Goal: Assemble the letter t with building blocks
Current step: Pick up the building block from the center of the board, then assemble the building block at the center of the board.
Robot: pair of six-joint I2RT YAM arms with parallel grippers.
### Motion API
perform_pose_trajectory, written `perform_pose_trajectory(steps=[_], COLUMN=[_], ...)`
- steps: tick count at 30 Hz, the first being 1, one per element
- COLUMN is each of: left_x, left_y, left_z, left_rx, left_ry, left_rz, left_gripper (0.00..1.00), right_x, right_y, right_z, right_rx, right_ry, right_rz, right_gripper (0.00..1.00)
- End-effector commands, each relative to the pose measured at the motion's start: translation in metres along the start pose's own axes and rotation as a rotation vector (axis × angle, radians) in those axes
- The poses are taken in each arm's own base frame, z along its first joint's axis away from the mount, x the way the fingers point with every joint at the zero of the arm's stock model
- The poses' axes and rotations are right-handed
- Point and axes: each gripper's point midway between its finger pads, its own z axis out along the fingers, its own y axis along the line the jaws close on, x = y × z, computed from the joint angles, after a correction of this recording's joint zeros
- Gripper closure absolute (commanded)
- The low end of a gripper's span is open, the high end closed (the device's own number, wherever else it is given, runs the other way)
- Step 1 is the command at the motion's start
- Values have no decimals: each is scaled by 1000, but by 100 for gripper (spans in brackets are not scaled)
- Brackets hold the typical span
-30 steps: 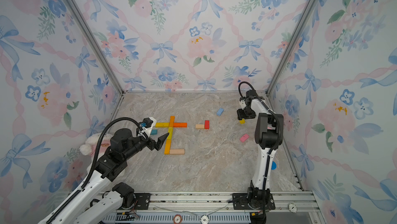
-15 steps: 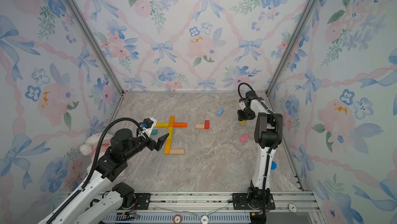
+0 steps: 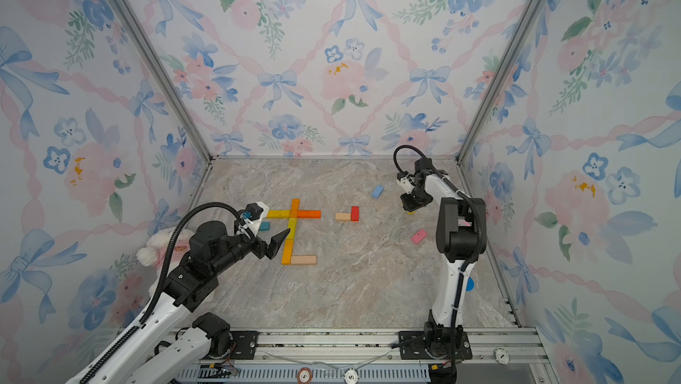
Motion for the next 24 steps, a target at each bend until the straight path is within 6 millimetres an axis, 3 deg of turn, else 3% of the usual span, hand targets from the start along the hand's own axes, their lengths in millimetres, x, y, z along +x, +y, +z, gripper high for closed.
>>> perform_pose_trajectory(steps=[1,4,13,24], left_x=[0,1,1,2], left_y=[-5,-6,-8,-9], left_z=[0,1,-1,0], left_rx=[24,34,41,48], left_ry=[-17,-14,-24,-24], left_rz=[17,16,19,22], left_gripper=[2,2,2,2], right_x=[-31,-32,-45,-57], right_y=[39,61,92,118], right_z=[-25,-25,-19,-4], right_rx=[-10,-24,-53,-99], right_ry=[-117,-81,-34,-28], right_rz=[-386,-544,-739,-822], right_gripper=[79,84,86,87])
